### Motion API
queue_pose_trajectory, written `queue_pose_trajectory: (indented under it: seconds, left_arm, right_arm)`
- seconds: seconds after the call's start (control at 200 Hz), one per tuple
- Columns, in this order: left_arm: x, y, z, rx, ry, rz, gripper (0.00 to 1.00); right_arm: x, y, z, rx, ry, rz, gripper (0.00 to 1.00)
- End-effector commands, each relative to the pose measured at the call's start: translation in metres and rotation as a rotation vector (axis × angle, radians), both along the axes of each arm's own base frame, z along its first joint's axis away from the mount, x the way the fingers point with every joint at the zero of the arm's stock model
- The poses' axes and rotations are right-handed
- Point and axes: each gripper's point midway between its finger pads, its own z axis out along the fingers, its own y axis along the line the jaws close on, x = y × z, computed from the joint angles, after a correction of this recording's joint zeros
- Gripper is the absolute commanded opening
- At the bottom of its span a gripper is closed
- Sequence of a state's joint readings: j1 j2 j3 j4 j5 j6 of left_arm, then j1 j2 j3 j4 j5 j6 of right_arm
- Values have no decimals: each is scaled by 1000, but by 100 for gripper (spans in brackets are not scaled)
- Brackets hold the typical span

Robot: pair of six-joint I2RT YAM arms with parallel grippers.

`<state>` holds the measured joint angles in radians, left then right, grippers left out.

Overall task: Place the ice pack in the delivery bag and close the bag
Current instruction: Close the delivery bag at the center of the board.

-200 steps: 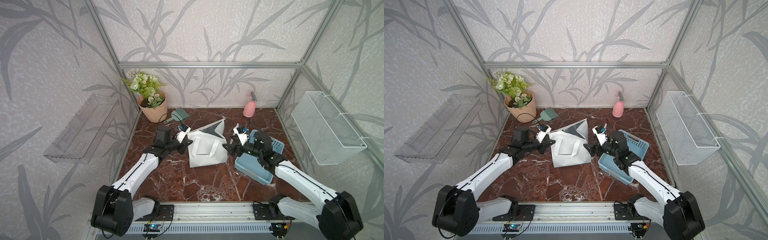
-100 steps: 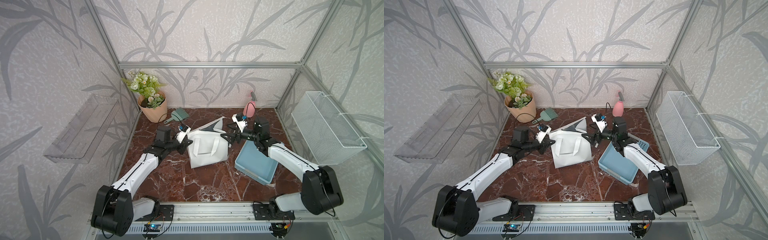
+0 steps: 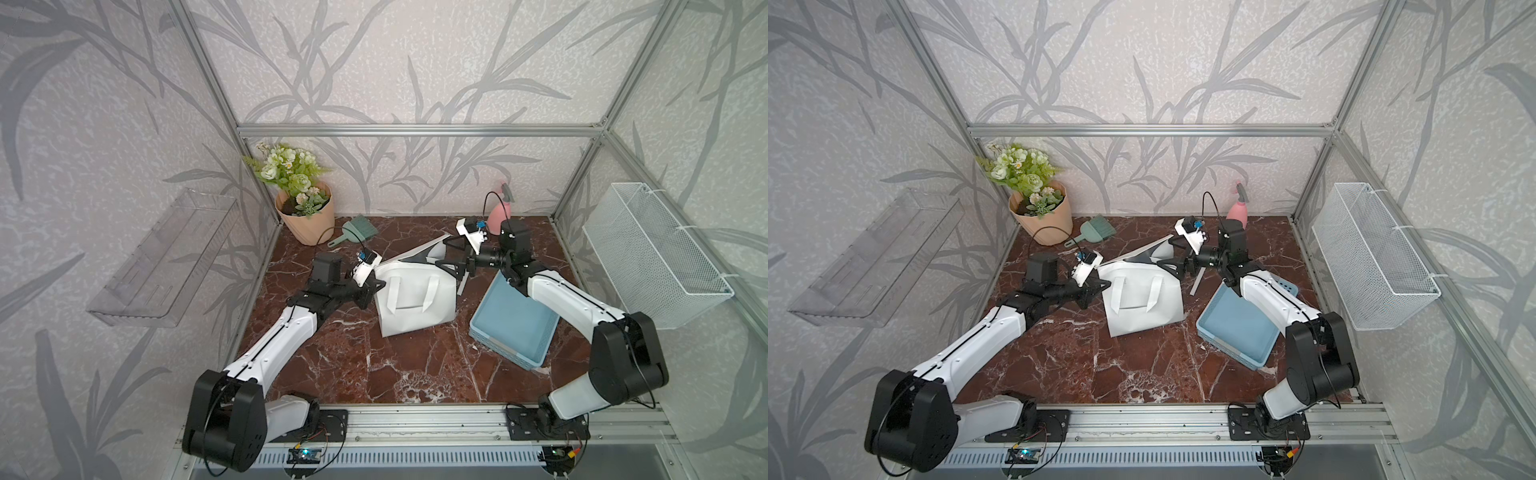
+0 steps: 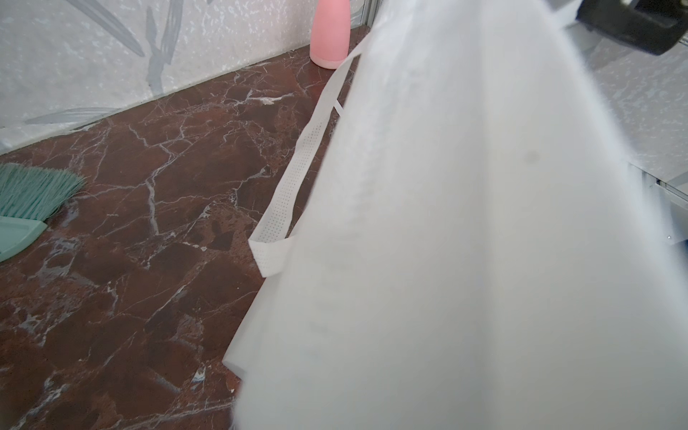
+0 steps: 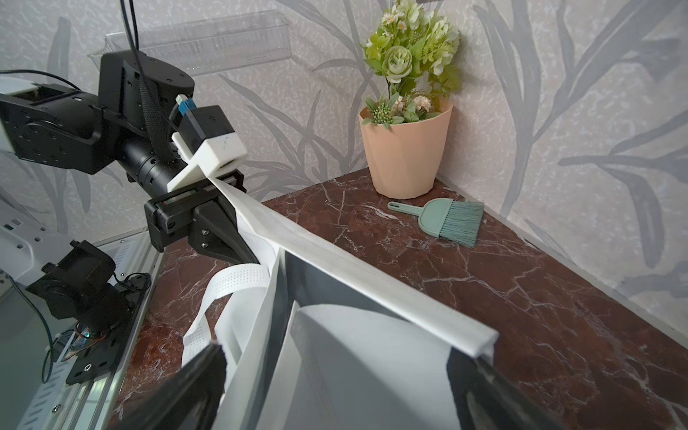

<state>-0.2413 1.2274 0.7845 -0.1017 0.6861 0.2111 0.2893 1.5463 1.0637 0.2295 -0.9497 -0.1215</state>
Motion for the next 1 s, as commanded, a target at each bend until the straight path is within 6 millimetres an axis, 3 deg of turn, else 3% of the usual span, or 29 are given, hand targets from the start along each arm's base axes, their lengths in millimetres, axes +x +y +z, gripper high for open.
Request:
queue_pose_trajectory:
  seconds: [0.0, 0.165, 0.31, 0.645, 0.78, 0.995]
  left_arm:
    - [6, 0, 11, 5, -28, -8, 0]
    - [3, -2, 12, 0, -24, -28, 0]
    - [3, -3, 10, 1, -15, -34, 0]
    - [2, -5, 9, 2, -9, -51, 0]
    - [3, -5, 8, 2, 0, -51, 0]
    - [3, -6, 7, -2, 6, -58, 0]
  right_arm:
    - [-1, -5, 1, -8, -8, 8, 96]
    - [-8, -13, -21, -71, -12, -5, 97]
    - [2, -18, -33, -107, -15, -41, 97]
    - [21, -15, -30, -81, -39, -38, 97]
    - [20, -6, -26, -38, -9, 13, 97]
    - [20, 4, -38, 2, 25, 30, 97]
